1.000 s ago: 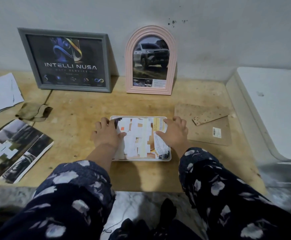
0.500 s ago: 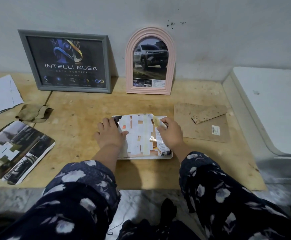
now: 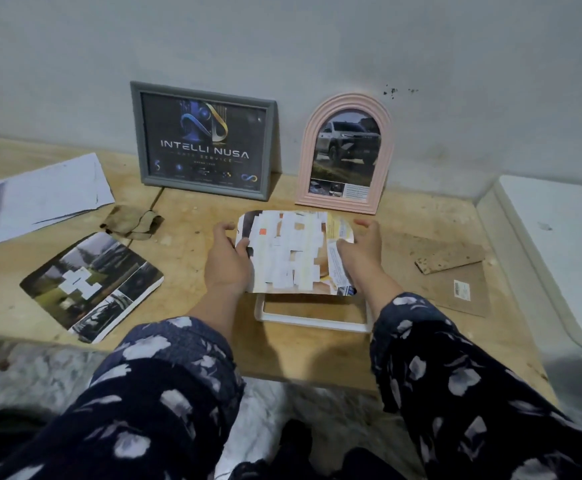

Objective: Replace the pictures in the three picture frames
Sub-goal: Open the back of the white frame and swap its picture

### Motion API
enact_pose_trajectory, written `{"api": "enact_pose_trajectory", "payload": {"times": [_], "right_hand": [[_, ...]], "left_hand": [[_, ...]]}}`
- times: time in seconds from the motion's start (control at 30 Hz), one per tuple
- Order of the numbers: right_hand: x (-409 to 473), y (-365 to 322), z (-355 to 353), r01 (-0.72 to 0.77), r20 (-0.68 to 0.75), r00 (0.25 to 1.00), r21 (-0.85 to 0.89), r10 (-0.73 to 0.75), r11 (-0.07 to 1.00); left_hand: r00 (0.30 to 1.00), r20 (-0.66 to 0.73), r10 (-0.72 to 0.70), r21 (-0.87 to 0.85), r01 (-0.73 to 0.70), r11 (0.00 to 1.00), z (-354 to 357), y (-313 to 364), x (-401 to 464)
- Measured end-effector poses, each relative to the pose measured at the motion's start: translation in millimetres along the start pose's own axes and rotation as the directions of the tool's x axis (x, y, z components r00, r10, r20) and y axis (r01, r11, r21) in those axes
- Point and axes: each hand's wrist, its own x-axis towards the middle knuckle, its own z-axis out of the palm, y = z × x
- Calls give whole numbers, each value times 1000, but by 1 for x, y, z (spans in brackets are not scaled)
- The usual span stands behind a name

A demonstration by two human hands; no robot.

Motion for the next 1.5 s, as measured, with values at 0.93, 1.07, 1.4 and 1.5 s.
{"api": "enact_pose_trajectory", "payload": {"times": [0.93, 1.07, 1.4, 1.5], "right_hand": [[-32, -106, 416, 366, 535, 828, -291, -166, 884], [-34, -106, 469, 307, 521, 847, -308, -111, 901], [-43, -111, 509, 275, 490, 864, -278, -110, 920], [-48, -108, 496, 267, 472, 875, -274, -113, 924]], "left_hand": [[925, -277, -258, -65, 250, 966, -257, -188, 202], [952, -165, -259, 3, 263, 965, -281, -217, 240], [961, -105, -257, 162, 271, 949, -304, -248, 290], [965, -113, -238, 180, 256, 950, -298, -246, 283]]}}
